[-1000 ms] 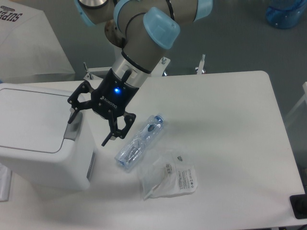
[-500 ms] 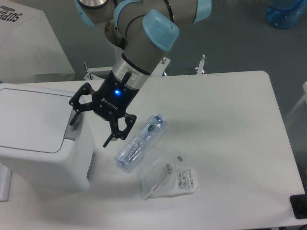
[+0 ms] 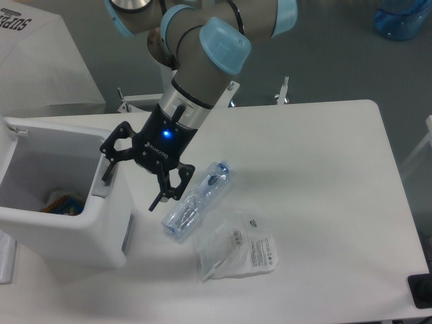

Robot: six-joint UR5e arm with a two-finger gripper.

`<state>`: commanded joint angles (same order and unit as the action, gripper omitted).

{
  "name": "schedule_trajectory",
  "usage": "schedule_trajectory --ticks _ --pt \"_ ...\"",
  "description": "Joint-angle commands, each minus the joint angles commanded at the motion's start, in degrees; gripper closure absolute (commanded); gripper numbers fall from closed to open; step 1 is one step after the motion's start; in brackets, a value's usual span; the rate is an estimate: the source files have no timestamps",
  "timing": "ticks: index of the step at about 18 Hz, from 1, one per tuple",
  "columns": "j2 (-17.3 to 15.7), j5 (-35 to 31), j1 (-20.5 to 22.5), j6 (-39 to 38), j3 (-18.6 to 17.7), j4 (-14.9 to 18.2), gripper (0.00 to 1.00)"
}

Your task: Open the trash can

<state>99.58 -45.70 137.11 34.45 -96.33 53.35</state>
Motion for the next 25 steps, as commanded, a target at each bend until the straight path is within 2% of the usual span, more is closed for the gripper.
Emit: schedule_trajectory --ticks 3,8,14,17,21,25 --pt "-0.4 0.1 0.0 -1.8 1.3 0.0 0.00" --pt "0.1 0.0 0.6 -2.5 6.9 0.0 0.00" --pt "4.6 -1.0 6.0 -1.8 13.4 -0.2 0.00" --pt "6.1 -6.6 9.0 3.9 13.6 -0.2 0.00" --pt "9.8 -13.3 13.1 13.4 13.3 -0.1 0.00" --pt "13.3 -16.7 17.1 22.3 16.0 0.4 0.00"
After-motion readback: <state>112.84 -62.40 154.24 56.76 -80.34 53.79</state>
